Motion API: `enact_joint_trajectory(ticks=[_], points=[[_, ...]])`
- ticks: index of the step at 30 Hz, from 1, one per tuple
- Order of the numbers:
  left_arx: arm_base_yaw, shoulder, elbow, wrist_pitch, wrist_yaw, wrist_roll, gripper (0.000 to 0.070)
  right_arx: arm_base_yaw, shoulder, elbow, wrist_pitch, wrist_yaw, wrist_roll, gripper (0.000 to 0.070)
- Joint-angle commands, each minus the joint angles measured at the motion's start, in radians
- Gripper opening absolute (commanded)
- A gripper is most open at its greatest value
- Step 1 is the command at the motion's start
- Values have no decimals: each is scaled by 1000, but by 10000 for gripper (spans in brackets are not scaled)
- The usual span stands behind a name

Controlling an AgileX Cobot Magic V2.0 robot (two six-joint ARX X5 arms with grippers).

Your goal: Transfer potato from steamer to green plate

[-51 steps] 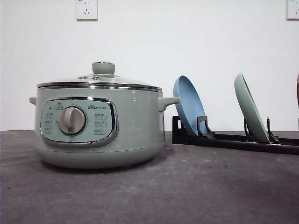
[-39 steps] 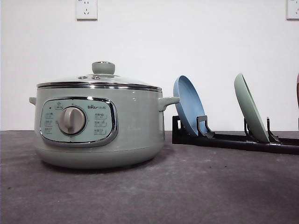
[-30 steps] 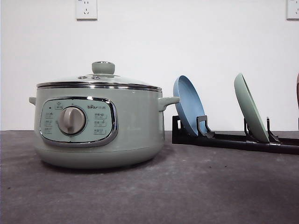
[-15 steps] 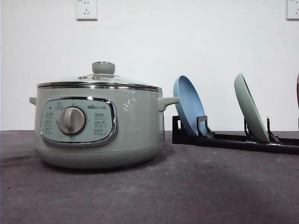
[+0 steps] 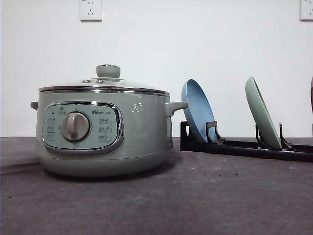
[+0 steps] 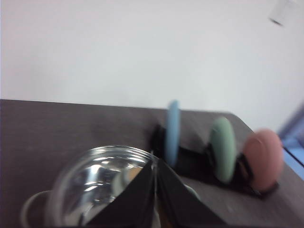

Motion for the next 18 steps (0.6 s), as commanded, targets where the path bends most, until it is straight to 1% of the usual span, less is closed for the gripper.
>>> enact_joint_trajectory(ticks=[1,5,7,9,12,16,17,18], points=[[-23,26,49,-33,26,81,0,29,25,37,-14,-24,-70,4],[-80,60,84,-105,78,167,0,93,53,63,-49,-42,-161,4],[-107,60,84,-127,92,199,0,112,51,63,-58,-42,-189,4],[-137,58,84,-147,93,221,0,121,46,63,-66,-42,-190,4],[-170,58,84,-164,93,227,0,121,44,63,-83,-54,-189,4],[-186,60,84,-180,93,246,1,121,44,63,-100,-60,-189,5],[-187,60,84,-183,93,252,6,121,44,63,-102,-60,-189,5],[-187,60,84,-183,93,253,32,121,46,63,-102,-60,-189,6]])
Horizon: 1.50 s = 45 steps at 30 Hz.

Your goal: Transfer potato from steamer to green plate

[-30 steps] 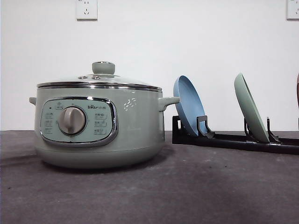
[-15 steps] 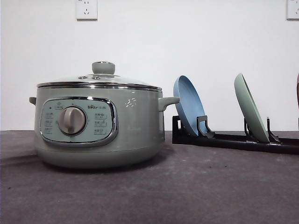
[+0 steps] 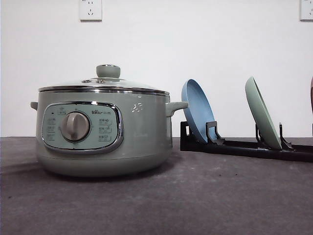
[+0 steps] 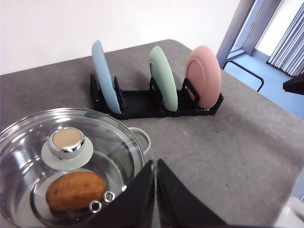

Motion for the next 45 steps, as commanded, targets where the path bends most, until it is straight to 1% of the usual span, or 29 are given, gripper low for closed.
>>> enact_joint_trajectory(ticks=[1,2,3,4,5,6,8,9,11,13,17,25,31,36,41,45], points=[[-5,7,21,11,6,26,81,3,8,20,5,-4,-12,14],[-5,7,21,13,6,26,138,3,8,20,5,-4,-12,60],[-5,8,21,13,6,26,200,3,8,20,5,-4,-12,128],[-5,8,21,13,6,26,303,3,8,20,5,-1,-11,240],[-5,8,21,13,5,26,393,3,8,20,5,-1,-8,321],[-5,8,21,13,5,26,491,3,8,20,5,-1,-7,422],[-5,8,21,12,5,26,667,3,8,20,5,-1,-4,549],[-5,8,21,12,5,26,700,3,8,20,5,-1,-4,580],[-5,8,21,11,5,24,700,3,8,20,5,-1,-4,638],[-5,8,21,10,5,23,700,3,8,20,4,-1,0,654],[-5,8,21,-3,5,22,700,3,8,20,4,-2,7,654],[-5,8,21,-15,6,22,700,3,9,20,6,-1,86,654],[-5,13,21,-17,5,22,700,2,43,21,60,27,189,654],[-5,23,21,-21,6,21,700,0,142,35,71,46,241,654],[-5,28,21,-34,5,22,700,0,292,103,70,83,241,654],[-5,28,21,-39,5,22,700,-1,425,195,70,151,235,654]])
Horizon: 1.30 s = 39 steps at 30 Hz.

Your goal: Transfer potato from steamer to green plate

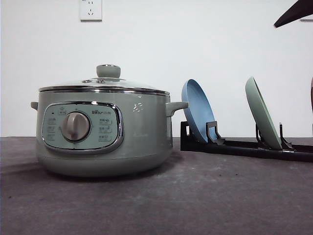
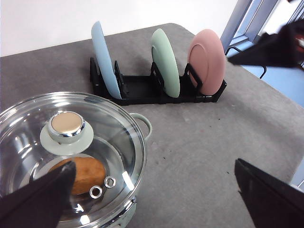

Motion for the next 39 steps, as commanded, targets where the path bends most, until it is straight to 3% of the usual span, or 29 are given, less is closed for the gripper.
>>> enact_joint_trajectory(ticks=[1,13,23,27,35,39], points=[[-5,8,21,5,5,8,700,1,70,58,8,37,4,654],[-5,8,21,4,5,8,700,-82,447,337,14,156,3,654],[-5,8,21,-3,6,9,700,-153,601,380,104,137,8,649],[-5,8,21,-8,5,9,700,-161,631,380,154,91,7,561],[-5,13,21,-17,5,9,700,-160,647,380,189,94,18,374],[-5,14,21,-17,5,9,700,-160,661,380,185,79,31,332]])
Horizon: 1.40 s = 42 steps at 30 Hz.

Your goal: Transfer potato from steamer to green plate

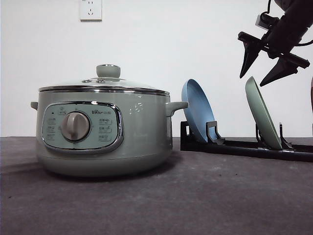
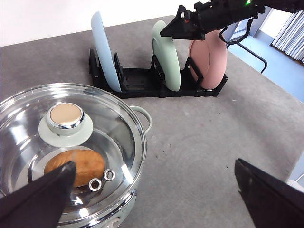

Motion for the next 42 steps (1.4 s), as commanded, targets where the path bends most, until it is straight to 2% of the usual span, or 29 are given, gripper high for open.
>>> enact_joint_trajectory(ticks=[1,3,5,11,20,27,30,36,42], points=[[-5,8,21,5,5,9,700,2,35,24,6,-17,14,329],[-5,8,21,4,5,8,700,2,40,24,4,-20,14,290],[-5,8,21,4,5,9,700,2,40,24,3,-17,14,192],[-5,8,21,3,5,8,700,3,40,24,3,-19,15,8],[-5,8,21,3,5,8,700,1,-12,30,6,-60,41,6],[-5,8,21,2,5,8,700,1,-125,37,4,-177,69,6],[-5,8,21,-1,6,7,700,7,-180,37,-29,-186,59,6],[-5,8,21,-24,5,8,700,53,-297,37,-202,-177,-103,6],[-5,8,21,-27,6,8,700,142,-401,35,-369,-101,-230,6]])
